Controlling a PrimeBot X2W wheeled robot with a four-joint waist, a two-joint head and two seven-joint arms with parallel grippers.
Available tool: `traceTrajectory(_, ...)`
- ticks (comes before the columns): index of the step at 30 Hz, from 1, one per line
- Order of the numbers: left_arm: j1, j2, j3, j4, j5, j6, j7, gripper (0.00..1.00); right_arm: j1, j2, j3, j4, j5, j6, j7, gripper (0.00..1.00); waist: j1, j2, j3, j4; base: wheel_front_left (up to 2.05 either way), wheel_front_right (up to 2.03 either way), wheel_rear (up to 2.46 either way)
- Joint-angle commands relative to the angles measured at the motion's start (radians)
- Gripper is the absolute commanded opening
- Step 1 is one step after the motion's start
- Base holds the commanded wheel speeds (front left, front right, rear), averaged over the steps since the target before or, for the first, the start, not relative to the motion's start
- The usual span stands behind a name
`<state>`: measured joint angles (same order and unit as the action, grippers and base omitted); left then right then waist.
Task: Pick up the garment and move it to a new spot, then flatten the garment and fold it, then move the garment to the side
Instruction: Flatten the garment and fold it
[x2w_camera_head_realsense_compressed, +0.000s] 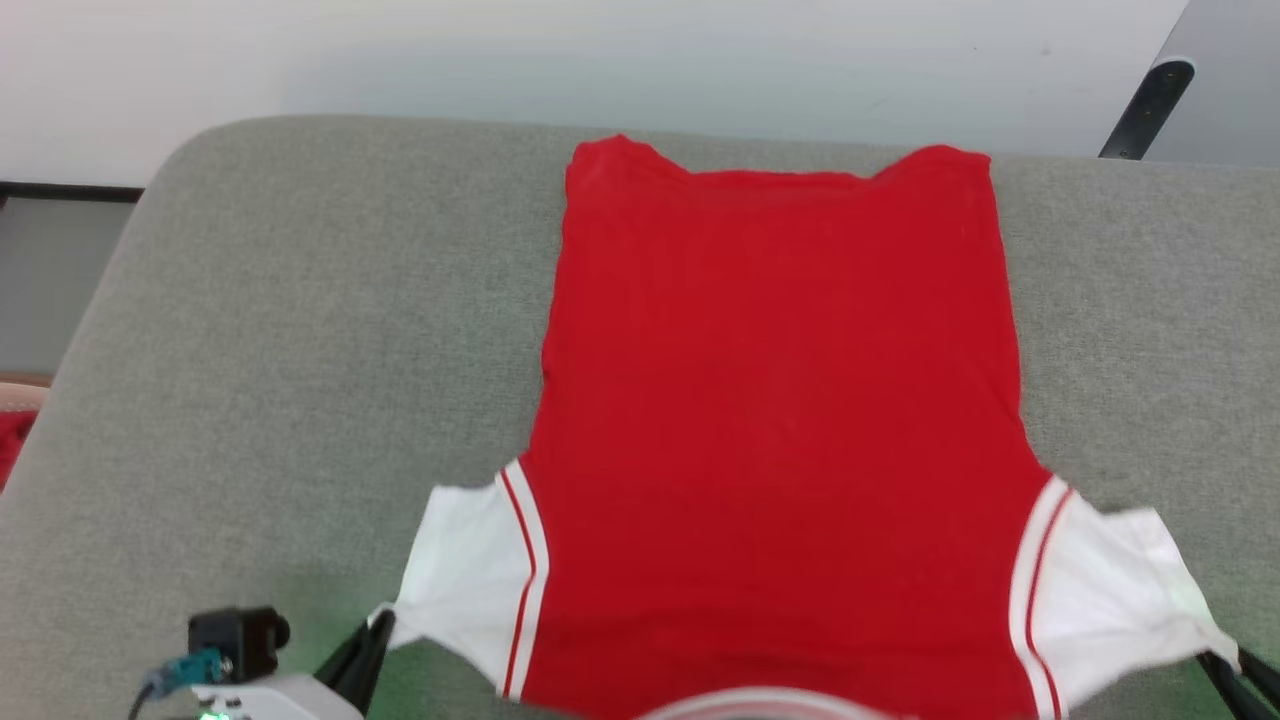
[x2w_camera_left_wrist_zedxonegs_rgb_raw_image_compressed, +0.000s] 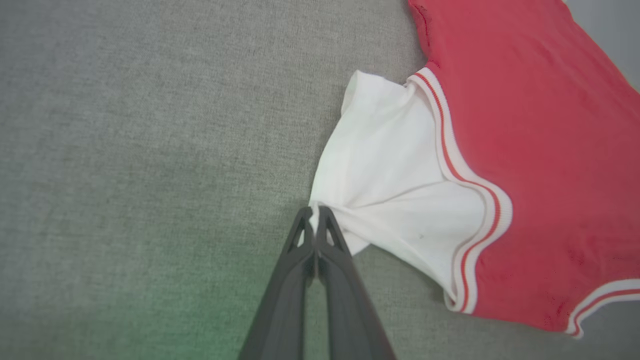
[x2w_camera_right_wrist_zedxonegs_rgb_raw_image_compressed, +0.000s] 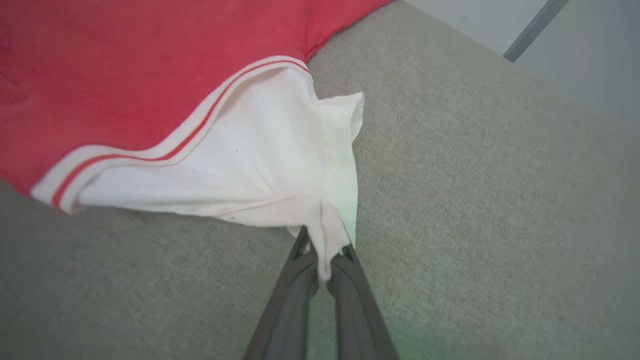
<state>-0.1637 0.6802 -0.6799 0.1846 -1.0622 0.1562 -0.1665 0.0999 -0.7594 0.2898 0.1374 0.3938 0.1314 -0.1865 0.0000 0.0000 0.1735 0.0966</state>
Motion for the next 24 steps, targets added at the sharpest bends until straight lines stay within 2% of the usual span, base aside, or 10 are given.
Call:
traceTrajectory(1, 0.019, -0.002, -0.004, 0.009, 0.003, 0.01, -0.003, 0.0, 0.025, 0.003, -0.015, 0.006, 0.005, -0.001, 0.01, 0.0, 0.0, 0.0, -0.001, -0.002, 0.0, 0.0, 0.0)
traceTrajectory(6, 0.04, -0.031, -0.013, 0.026, -0.004, 0.011, -0.019, 0.0, 0.06, 0.026, -0.045, 0.014, 0.03, -0.001, 0.019, 0.0, 0.0, 0.0, -0.003, -0.007, 0.0, 0.0, 0.0)
traceTrajectory(9, 0.036, -0.043, -0.018, 0.037, -0.002, 0.012, -0.022, 0.0, 0.061, 0.044, -0.06, 0.02, 0.062, -0.001, 0.063, 0.0, 0.0, 0.0, -0.005, -0.01, 0.0, 0.0, 0.0)
traceTrajectory(10, 0.033, -0.047, -0.018, 0.04, -0.004, 0.012, -0.021, 0.0, 0.057, 0.048, -0.062, 0.012, 0.067, -0.001, 0.079, 0.29, 0.0, 0.0, -0.006, -0.011, 0.0, 0.0, 0.0)
traceTrajectory(11, 0.031, -0.051, -0.018, 0.041, -0.005, 0.011, -0.022, 0.0, 0.051, 0.055, -0.075, 0.009, 0.084, -0.001, 0.1, 0.81, 0.0, 0.0, -0.007, -0.012, 0.0, 0.0, 0.0)
traceTrajectory(12, 0.029, -0.054, -0.017, 0.042, -0.006, 0.01, -0.025, 0.0, 0.049, 0.066, -0.075, 0.001, 0.113, -0.001, 0.126, 1.0, 0.0, 0.0, -0.008, -0.013, 0.0, 0.0, 0.0)
traceTrajectory(15, 0.028, -0.06, -0.014, 0.046, -0.001, 0.02, -0.031, 0.0, 0.043, 0.071, -0.068, -0.059, 0.221, -0.001, 0.212, 1.0, 0.0, 0.0, -0.014, -0.014, 0.0, 0.0, 0.0)
traceTrajectory(19, 0.028, -0.068, -0.008, 0.042, -0.001, 0.031, -0.043, 0.0, 0.037, 0.039, -0.087, -0.161, 0.324, -0.001, 0.329, 1.0, 0.0, 0.0, -0.022, -0.008, 0.0, 0.0, 0.0)
traceTrajectory(24, 0.009, -0.087, -0.015, 0.032, 0.022, 0.038, -0.054, 0.0, 0.004, 0.032, -0.183, -0.3, 0.395, -0.001, 0.441, 1.0, 0.0, 0.0, -0.019, 0.023, 0.0, 0.0, 0.0)
